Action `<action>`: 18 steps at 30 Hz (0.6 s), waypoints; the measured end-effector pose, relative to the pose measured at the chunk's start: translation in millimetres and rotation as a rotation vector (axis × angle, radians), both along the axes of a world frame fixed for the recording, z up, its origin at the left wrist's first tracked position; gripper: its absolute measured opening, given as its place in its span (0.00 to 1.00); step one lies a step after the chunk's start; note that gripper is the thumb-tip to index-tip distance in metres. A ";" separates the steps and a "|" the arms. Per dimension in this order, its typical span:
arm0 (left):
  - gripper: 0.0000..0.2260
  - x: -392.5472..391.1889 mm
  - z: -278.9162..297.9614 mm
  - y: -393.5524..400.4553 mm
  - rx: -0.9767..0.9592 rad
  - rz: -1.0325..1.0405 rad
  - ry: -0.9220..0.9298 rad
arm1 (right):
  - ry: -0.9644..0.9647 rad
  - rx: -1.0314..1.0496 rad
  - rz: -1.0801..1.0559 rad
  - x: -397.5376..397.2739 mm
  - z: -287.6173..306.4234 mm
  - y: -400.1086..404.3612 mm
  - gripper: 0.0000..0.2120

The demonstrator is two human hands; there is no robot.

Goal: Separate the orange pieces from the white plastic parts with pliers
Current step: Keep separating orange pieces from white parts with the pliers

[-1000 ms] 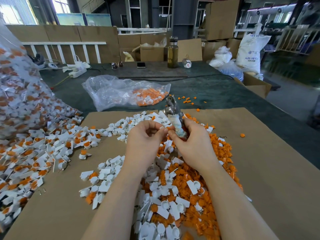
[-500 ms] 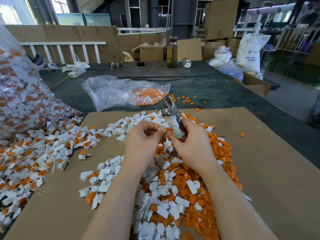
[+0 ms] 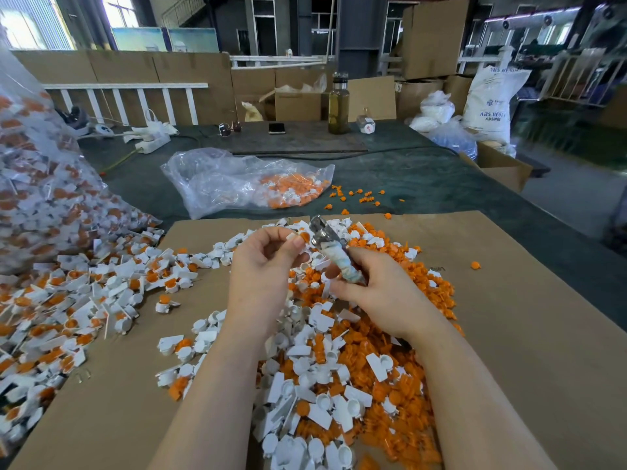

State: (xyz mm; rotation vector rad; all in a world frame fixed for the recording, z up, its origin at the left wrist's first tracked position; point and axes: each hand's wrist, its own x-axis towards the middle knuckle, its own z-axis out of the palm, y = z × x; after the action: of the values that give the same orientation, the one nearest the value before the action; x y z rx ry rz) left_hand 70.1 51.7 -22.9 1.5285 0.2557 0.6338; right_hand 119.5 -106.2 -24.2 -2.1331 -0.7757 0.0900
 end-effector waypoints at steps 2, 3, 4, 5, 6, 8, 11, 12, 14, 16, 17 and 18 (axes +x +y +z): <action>0.05 0.0 -1.1 1.4 -0.004 -0.018 -0.015 | 0.026 -0.020 0.022 -0.5 -0.2 0.0 0.09; 0.05 -0.1 -1.3 1.8 -0.008 -0.029 -0.022 | 0.038 -0.026 0.030 -0.4 -0.6 0.2 0.09; 0.05 -0.2 -1.6 2.1 -0.012 -0.038 -0.027 | 0.045 -0.029 0.036 -0.4 -1.2 0.2 0.08; 0.05 -0.1 -1.9 2.4 -0.014 -0.045 -0.029 | 0.048 -0.029 0.040 -0.3 -1.9 0.3 0.08; 0.05 0.0 -2.3 2.7 -0.014 -0.050 -0.030 | 0.046 -0.030 0.042 -0.1 -2.3 0.3 0.06; 0.05 -0.1 -2.9 3.4 -0.014 -0.061 -0.032 | 0.039 -0.036 0.042 0.4 -2.7 0.7 0.05; 0.05 -0.3 -3.2 4.5 -0.028 -0.076 -0.038 | 0.028 -0.045 0.041 0.2 -3.1 2.3 0.04; 0.05 -0.4 -3.2 4.5 -0.029 -0.076 -0.039 | 0.023 -0.050 0.041 -0.2 -3.2 3.0 0.04; 0.06 -0.4 -3.0 4.0 -0.031 -0.071 -0.044 | 0.012 -0.055 0.045 -1.3 -3.1 4.0 0.04; 0.06 -0.2 -2.8 3.1 -0.035 -0.068 -0.048 | -0.003 -0.065 0.048 -1.8 -2.6 4.4 0.05; 0.06 -0.2 -2.6 2.7 -0.034 -0.068 -0.049 | -0.010 -0.070 0.047 -1.8 -2.5 4.7 0.05; 0.06 -0.2 -2.5 2.2 -0.032 -0.067 -0.049 | -0.014 -0.074 0.045 -1.8 -2.4 4.9 0.05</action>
State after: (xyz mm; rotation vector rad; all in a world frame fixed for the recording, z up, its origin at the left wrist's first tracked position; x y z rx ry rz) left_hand 69.9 53.9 -25.3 1.4825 0.1762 0.6108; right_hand 117.7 -101.2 -26.6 -2.1885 -0.8400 0.1298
